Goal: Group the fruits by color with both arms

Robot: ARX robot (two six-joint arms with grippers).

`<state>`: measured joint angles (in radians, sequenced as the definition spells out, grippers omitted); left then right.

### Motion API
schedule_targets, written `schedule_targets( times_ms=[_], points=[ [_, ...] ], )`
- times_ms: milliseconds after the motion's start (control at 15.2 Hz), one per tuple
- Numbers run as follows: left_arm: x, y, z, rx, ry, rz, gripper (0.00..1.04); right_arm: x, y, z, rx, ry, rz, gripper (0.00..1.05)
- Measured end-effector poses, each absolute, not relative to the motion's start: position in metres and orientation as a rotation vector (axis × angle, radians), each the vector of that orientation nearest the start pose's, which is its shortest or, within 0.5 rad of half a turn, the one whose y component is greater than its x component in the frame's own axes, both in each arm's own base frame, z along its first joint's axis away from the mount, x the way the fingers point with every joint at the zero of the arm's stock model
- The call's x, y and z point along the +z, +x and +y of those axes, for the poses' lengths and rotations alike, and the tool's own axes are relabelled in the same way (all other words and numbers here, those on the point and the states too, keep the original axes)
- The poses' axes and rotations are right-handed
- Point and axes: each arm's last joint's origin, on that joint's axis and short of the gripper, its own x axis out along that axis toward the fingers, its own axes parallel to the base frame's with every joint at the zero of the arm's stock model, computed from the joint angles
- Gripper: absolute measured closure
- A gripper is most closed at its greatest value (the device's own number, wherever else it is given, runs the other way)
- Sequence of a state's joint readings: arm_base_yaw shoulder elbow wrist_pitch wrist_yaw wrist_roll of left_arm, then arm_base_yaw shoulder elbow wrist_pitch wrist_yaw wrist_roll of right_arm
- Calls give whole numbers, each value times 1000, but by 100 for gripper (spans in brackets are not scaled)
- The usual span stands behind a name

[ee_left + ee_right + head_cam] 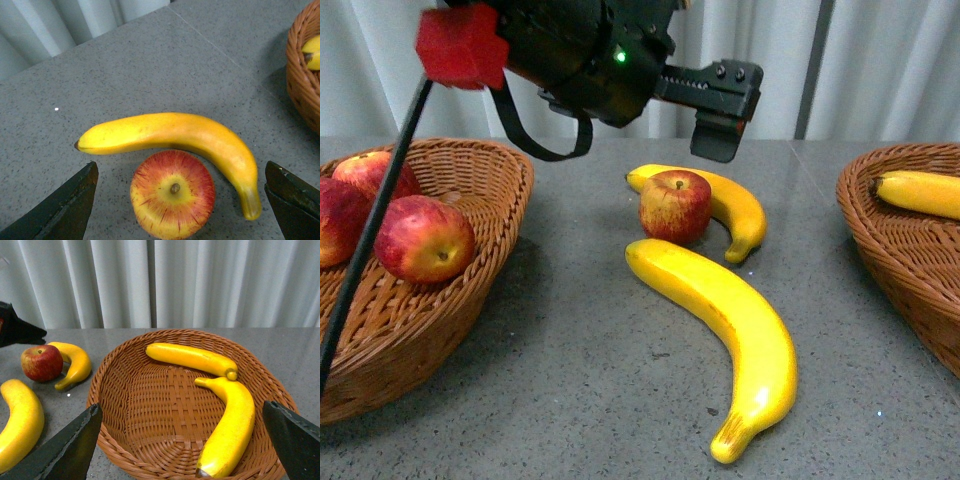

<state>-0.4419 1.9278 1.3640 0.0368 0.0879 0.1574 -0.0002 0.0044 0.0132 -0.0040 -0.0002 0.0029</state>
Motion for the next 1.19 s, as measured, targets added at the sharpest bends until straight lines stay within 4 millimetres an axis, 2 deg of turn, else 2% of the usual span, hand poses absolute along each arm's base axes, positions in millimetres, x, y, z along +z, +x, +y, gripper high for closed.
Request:
schedule_targets(
  times_ms=[198,726,924,990,1188],
  points=[
    [197,404,-195,-600,305,519,7,167,97,0,0,3,-5,7],
    [172,423,-188,-630,288,557,7,167,97,0,0,3,-5,7],
    [171,427,-189,-640,272,561,34,167,97,0,0,2,-5,7],
    [171,427,-189,-645,270,561,39,167,97,0,0,3,-5,7],
    [174,428,-189,-641,266,560,41,167,97,0,0,3,-5,7]
  ],
)
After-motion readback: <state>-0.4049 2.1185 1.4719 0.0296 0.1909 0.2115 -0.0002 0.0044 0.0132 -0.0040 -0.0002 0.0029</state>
